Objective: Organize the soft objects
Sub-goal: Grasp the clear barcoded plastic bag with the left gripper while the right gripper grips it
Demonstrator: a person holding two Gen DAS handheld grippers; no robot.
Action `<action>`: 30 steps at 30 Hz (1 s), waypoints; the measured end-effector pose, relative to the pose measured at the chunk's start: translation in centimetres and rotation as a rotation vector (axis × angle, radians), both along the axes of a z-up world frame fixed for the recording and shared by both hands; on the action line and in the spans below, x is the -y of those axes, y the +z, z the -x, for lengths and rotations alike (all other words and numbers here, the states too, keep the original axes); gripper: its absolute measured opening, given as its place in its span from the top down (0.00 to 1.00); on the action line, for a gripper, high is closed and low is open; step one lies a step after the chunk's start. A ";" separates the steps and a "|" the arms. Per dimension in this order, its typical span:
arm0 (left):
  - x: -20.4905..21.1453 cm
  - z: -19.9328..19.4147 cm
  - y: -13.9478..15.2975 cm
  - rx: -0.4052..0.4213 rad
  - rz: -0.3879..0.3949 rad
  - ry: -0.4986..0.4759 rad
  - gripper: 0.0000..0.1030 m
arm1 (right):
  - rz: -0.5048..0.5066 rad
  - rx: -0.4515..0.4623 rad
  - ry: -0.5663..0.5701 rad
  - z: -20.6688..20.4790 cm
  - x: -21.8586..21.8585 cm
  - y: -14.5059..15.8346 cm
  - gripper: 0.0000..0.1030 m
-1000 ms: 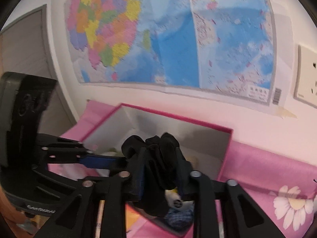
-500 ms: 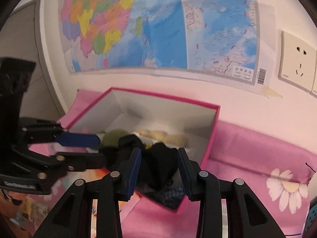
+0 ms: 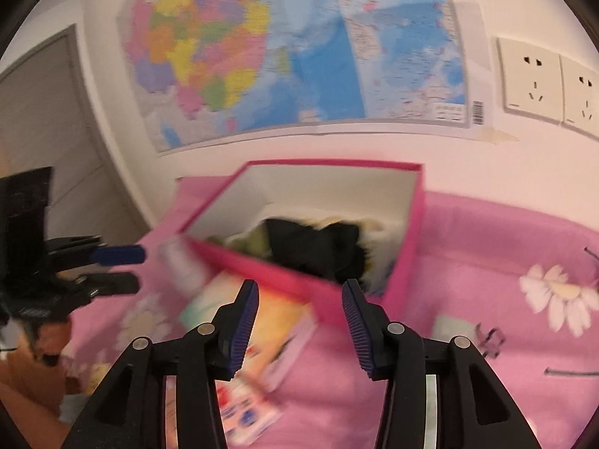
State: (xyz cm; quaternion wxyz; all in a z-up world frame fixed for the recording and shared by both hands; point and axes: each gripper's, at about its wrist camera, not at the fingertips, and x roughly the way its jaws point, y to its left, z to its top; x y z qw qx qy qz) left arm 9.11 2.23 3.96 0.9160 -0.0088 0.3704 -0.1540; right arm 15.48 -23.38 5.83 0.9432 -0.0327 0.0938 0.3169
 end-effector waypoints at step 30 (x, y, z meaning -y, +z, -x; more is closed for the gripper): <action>-5.5 8.8 -11.9 -0.325 0.100 -0.052 0.54 | 0.027 -0.499 0.434 7.2 -14.1 -16.2 0.51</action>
